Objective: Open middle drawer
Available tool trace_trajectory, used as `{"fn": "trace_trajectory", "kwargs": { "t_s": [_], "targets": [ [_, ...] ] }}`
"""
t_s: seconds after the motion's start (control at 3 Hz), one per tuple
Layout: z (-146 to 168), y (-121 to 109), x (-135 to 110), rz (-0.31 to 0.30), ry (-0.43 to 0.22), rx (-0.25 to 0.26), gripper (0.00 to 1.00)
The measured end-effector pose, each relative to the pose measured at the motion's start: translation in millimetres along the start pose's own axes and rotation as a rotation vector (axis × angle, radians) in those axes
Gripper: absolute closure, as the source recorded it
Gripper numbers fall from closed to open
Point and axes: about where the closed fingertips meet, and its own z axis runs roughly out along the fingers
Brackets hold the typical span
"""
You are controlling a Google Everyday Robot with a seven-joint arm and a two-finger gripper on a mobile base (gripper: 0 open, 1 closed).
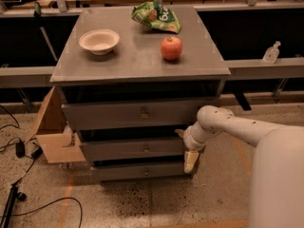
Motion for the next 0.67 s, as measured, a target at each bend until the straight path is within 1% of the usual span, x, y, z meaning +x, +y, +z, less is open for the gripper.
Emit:
{"fn": "trace_trajectory", "kwargs": {
  "t_s": [0.67],
  "targets": [
    [22.4,-12.3,19.8,0.026,0.007,-0.019,0.00]
  ]
}}
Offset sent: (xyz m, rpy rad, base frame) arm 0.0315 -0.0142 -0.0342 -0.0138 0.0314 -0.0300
